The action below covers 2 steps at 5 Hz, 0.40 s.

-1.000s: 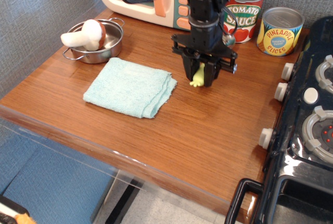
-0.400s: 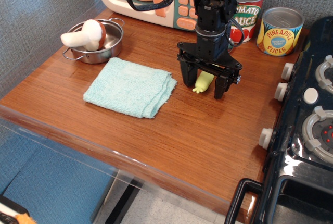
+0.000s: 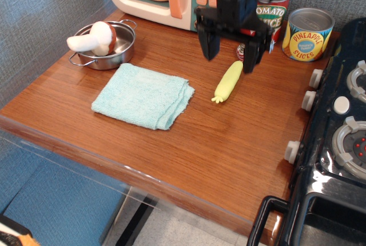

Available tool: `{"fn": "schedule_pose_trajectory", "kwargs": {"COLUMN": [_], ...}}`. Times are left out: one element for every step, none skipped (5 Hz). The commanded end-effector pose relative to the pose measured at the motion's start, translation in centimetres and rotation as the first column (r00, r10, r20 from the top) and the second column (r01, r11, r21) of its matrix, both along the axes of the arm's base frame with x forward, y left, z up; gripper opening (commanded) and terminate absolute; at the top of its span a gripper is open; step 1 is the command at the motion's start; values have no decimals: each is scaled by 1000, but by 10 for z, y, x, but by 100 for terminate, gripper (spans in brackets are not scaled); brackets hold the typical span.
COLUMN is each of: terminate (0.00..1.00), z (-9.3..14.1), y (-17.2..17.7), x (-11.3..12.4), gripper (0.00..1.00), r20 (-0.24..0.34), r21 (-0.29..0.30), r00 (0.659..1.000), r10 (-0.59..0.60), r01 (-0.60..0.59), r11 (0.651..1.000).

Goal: Place the spoon in front of the can with the red label.

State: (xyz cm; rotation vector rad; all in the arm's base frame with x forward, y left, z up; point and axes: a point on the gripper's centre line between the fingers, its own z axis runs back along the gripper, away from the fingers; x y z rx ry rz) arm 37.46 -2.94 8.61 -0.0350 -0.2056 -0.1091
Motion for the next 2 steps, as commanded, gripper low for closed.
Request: {"fn": "schedule_pose_trajectory", "kwargs": {"terminate": [0, 100], "z": [27, 27], "y": [9, 9], "x": [-2, -2], "gripper": [100, 100], "r20": [38, 38], "r21": [22, 22], "r00": [998, 998], "r10": [-57, -57], "r01": [56, 56], "r11": [998, 998]}}
